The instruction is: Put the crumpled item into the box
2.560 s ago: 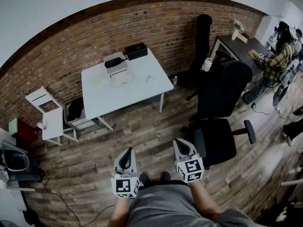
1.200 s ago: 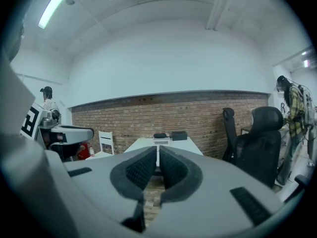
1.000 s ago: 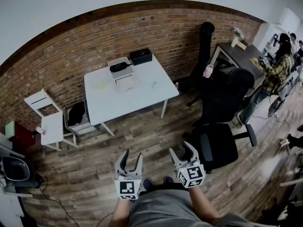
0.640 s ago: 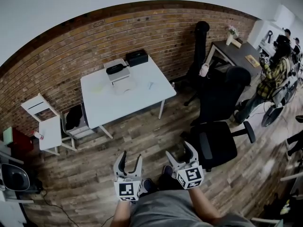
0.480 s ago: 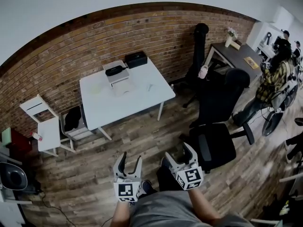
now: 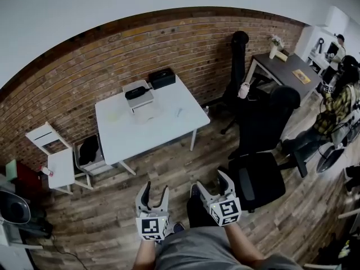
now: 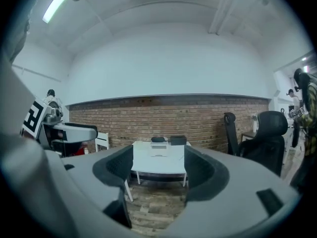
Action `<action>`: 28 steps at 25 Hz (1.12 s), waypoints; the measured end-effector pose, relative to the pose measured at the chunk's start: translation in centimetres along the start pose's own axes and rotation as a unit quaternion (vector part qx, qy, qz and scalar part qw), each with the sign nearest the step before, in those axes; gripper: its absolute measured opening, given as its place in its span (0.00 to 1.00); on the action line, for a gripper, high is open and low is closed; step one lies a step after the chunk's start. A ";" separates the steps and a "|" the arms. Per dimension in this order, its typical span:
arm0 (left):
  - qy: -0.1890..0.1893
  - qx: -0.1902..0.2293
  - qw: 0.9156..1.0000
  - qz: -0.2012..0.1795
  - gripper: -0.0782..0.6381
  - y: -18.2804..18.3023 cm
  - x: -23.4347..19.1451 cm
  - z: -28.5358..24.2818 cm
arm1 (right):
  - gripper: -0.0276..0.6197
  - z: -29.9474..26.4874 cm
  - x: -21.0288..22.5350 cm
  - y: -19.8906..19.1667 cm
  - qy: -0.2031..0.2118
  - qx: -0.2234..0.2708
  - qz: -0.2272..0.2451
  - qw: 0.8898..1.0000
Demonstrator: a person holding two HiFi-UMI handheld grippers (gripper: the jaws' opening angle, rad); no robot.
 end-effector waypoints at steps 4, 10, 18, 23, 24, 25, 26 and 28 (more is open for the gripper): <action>-0.006 0.000 1.000 -0.005 0.44 0.3 0.3 -2.4 | 0.54 -1.7 2.0 0.0 0.000 0.003 -0.003 1.000; -0.010 -0.017 1.000 -0.004 0.44 -0.9 -0.5 -5.7 | 0.53 -5.0 3.9 -0.8 -0.001 -0.007 -0.020 1.000; 0.004 -0.033 0.999 0.001 0.44 -2.4 -2.5 -11.7 | 0.52 -10.5 7.7 -2.5 0.004 -0.032 -0.037 0.999; 0.014 -0.046 0.999 0.004 0.44 -3.5 -3.4 -16.2 | 0.51 -14.9 10.2 -3.6 0.020 -0.043 -0.050 0.998; 0.016 -0.049 0.999 0.005 0.44 -3.5 -3.6 -17.1 | 0.51 -15.9 10.7 -3.6 0.026 -0.045 -0.053 0.997; 0.019 -0.051 0.998 0.005 0.44 -3.4 -3.9 -18.1 | 0.51 -16.9 11.1 -3.6 0.031 -0.046 -0.054 0.997; 0.022 -0.054 0.998 0.004 0.44 -3.2 -4.1 -19.1 | 0.50 -18.0 11.6 -3.5 0.035 -0.047 -0.054 0.997; 0.027 -0.060 0.998 0.002 0.44 -3.0 -4.4 -21.1 | 0.50 -19.9 12.7 -3.3 0.045 -0.047 -0.055 0.996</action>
Point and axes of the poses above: the fingertips, and each gripper's own axes: z backward along the fingers, x to its right, y out of its top, the point moved 2 cm from there along z, backward along the fingers, and after that the axes turned 9 degrees about x, right-handed, at the moved point
